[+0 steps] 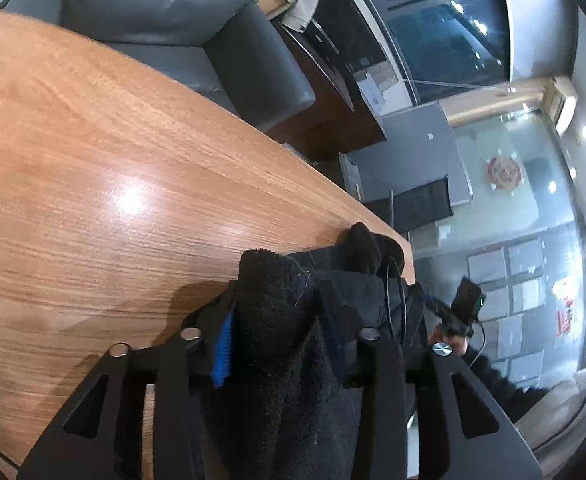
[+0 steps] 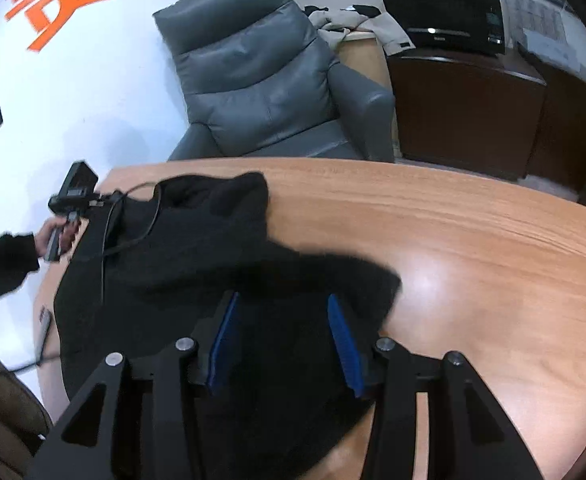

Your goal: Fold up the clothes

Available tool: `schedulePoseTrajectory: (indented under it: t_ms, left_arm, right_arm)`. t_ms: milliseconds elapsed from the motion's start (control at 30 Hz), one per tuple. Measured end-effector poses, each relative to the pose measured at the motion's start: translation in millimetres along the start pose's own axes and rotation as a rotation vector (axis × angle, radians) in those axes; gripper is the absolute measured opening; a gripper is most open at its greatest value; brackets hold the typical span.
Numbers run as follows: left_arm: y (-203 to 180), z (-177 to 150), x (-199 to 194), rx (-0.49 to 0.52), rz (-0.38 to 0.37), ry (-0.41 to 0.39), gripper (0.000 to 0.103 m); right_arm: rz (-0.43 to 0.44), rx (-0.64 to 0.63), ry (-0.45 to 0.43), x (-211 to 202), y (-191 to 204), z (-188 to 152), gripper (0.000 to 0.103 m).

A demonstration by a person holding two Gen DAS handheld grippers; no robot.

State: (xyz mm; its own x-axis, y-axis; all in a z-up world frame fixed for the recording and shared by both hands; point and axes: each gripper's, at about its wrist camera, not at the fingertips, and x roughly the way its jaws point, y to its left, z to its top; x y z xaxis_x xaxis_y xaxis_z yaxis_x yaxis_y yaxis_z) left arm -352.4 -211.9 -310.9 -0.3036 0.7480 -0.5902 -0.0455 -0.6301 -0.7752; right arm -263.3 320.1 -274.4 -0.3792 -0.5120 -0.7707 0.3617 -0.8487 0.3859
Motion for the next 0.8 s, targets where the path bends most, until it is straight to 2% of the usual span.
schedulePoseTrajectory:
  t_ms: [33, 100, 133, 167, 233, 300, 333, 400, 433, 500, 533, 633, 733, 767, 800]
  left_arm:
    - [1.1, 1.2, -3.2, 0.014, 0.003, 0.0, 0.038]
    - [0.0, 4.2, -10.6, 0.042, 0.011, -0.02, 0.038]
    - [1.1, 5.8, -14.4, 0.046, 0.021, -0.034, 0.036]
    - [3.1, 7.3, -18.9, 0.049, 0.032, -0.049, 0.034]
    - [4.9, 9.0, -27.6, 0.057, 0.049, -0.068, 0.027]
    - [2.7, 8.4, -35.3, 0.072, 0.057, -0.065, 0.026]
    - [1.5, 8.1, -39.1, 0.08, 0.062, -0.064, 0.026]
    - [-8.9, 6.3, -47.6, 0.121, 0.058, -0.058, 0.027]
    - [-23.4, 3.3, -52.4, 0.174, 0.046, -0.043, 0.036]
    - [-61.8, -7.6, -52.8, 0.32, 0.051, 0.045, 0.049]
    - [-76.5, -13.7, -50.3, 0.376, 0.063, 0.1, 0.05]
    - [-121.9, -43.0, -57.8, 0.54, 0.165, 0.271, 0.05]
    - [-143.5, -69.3, -95.0, 0.596, 0.254, 0.32, 0.056]
    - [-147.1, -79.8, -111.5, 0.588, 0.295, 0.336, 0.059]
    - [-148.0, -87.5, -121.6, 0.582, 0.328, 0.347, 0.066]
  right_arm:
    - [-0.002, 0.009, 0.009, 6.8, -2.9, 3.3, 0.047]
    - [-0.033, -0.004, 0.036, 19.1, -4.1, 7.1, 0.028]
    - [-0.062, -0.039, 0.035, 18.9, -0.7, 6.8, 0.012]
    - [-0.094, -0.057, 0.011, 13.2, -0.1, 6.0, 0.002]
    - [-0.173, -0.051, -0.037, 1.6, -6.9, 4.9, 0.001]
    - [-0.245, 0.023, -0.069, -10.9, -27.1, 3.7, 0.001]
    - [-0.244, 0.044, -0.074, -16.9, -32.4, 2.8, 0.002]
    - [-0.209, -0.02, -0.097, -32.1, -18.9, 4.4, 0.006]
    - [-0.192, -0.065, -0.101, -38.0, -7.6, 5.5, 0.01]
    - [-0.16, -0.192, -0.069, -42.5, 24.7, 8.4, 0.035]
    - [-0.147, -0.271, -0.043, -42.5, 44.1, 8.9, 0.054]
    - [-0.127, -0.451, 0.03, -45.3, 85.9, -0.2, 0.056]
    - [-0.106, -0.629, 0.103, -48.2, 127.1, -9.8, 0.056]
    - [-0.106, -0.625, 0.11, -57.4, 126.6, -12.3, 0.056]
    - [-0.106, -0.595, 0.112, -69.7, 122.4, -14.5, 0.056]
